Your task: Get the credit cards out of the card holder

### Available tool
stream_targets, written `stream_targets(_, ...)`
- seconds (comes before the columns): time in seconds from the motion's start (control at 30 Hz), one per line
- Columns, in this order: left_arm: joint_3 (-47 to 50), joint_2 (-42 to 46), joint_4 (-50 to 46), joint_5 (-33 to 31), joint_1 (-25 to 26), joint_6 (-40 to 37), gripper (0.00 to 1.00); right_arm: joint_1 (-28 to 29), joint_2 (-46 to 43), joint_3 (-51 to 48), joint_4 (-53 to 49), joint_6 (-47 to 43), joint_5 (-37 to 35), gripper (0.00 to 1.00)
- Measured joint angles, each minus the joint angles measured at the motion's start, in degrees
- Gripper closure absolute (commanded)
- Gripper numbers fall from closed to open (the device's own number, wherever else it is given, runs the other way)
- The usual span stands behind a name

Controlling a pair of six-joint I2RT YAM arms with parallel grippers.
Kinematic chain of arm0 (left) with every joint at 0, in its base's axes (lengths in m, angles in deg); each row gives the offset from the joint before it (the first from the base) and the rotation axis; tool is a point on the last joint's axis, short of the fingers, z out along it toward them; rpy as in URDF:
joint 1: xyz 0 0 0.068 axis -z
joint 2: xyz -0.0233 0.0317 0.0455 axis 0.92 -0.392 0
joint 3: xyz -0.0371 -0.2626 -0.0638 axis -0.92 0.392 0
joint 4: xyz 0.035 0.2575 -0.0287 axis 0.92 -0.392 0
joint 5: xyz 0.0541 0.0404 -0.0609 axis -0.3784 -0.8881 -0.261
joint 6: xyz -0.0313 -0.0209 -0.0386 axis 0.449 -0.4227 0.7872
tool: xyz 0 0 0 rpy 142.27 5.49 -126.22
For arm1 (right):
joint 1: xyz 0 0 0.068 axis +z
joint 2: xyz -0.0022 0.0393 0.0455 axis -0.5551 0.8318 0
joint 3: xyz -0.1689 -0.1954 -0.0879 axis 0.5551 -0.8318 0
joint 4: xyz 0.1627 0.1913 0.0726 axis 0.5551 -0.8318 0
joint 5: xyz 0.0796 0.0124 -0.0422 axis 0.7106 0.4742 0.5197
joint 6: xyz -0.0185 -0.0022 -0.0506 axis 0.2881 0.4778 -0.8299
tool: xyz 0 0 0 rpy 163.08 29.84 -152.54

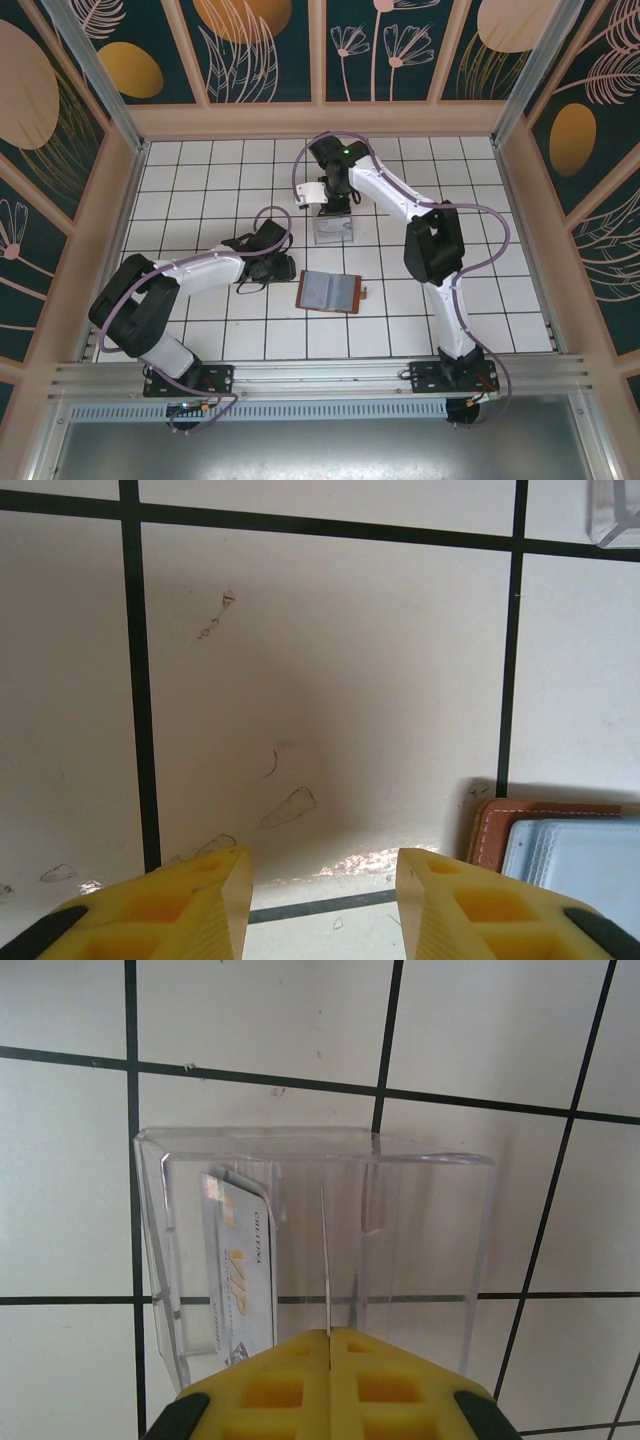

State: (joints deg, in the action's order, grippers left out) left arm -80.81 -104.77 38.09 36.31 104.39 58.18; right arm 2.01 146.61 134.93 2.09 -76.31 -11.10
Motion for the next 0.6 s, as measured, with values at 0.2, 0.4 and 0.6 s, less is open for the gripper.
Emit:
stream_targets(0.2, 0.0, 0.0, 0.0, 0.0, 0.0, 0.0, 0.57, -0.1, 2.7, 3.3, -1.3, -0.6, 0.4, 1.0)
stream_targets(0.4, 0.0, 0.0, 0.0, 0.0, 0.0, 0.0, 0.57, 0.3, 3.7, 4.7, -2.3, -0.7, 0.5, 1.0)
stream_targets(0.6, 0.0, 0.0, 0.0, 0.0, 0.0, 0.0, 0.57, 0.8, 4.5, 6.4, -3.0, -0.7, 0.9, 1.0)
